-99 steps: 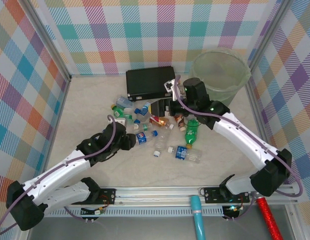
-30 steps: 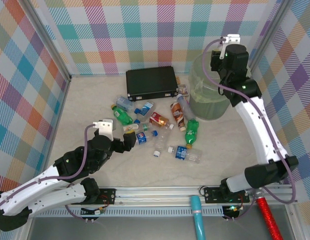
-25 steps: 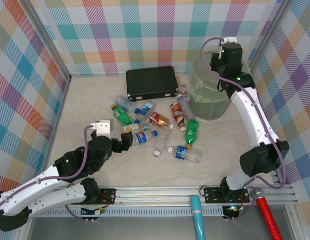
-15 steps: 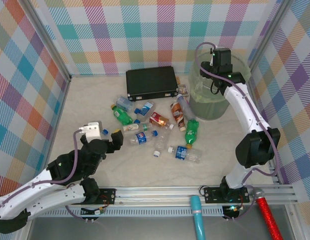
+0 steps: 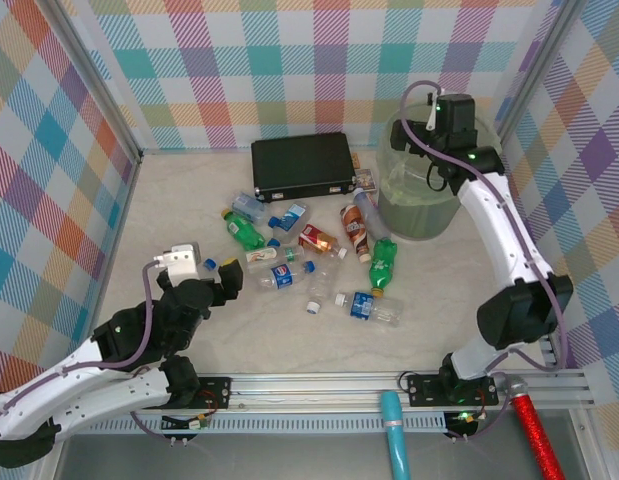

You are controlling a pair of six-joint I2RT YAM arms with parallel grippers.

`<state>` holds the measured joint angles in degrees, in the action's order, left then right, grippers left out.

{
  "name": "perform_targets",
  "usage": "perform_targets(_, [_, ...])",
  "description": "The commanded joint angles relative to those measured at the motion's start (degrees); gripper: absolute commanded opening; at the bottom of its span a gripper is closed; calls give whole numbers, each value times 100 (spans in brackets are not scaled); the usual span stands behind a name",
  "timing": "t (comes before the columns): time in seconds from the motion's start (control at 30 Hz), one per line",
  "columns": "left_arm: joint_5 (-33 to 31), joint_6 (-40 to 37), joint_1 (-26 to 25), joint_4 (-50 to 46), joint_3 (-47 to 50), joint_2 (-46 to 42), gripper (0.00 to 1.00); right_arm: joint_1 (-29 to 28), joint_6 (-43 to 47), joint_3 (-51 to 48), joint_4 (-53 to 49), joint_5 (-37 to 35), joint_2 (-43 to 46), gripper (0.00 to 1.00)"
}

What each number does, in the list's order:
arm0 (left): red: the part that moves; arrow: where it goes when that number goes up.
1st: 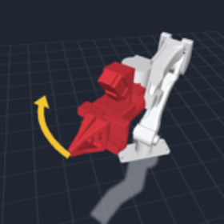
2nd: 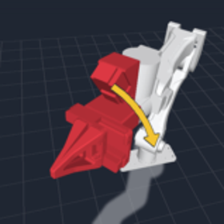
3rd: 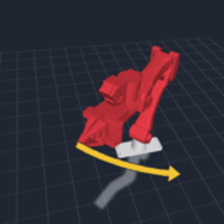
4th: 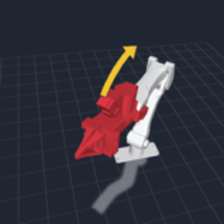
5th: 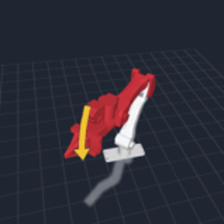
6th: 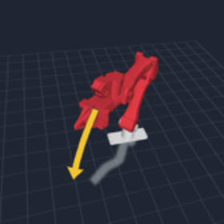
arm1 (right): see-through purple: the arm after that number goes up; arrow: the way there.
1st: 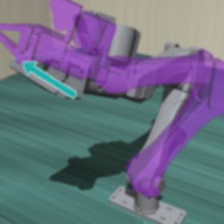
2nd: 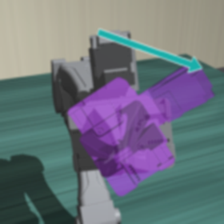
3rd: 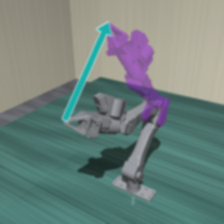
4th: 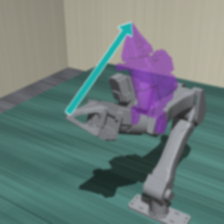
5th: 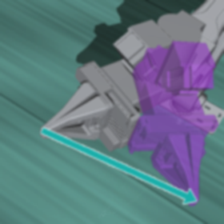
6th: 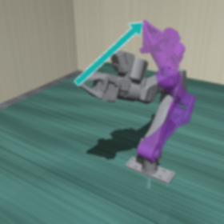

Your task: Put the plastic bottles in the bin

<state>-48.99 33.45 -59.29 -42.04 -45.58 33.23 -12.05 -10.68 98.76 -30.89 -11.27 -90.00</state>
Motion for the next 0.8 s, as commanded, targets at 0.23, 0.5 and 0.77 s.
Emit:
perform_targets(0.23, [195,127,228,121,-29,616,99,-442,-321,-522,-65,894,1206,99])
perform_targets(0.5, [1441,157,1438,356,14,1155,100,-1648,-165,-1323,78,819,1726,99])
perform_targets(0.77, [2317,262,2939,373,74,1675,100,-2577,-402,-2110,375,884,1915,99])
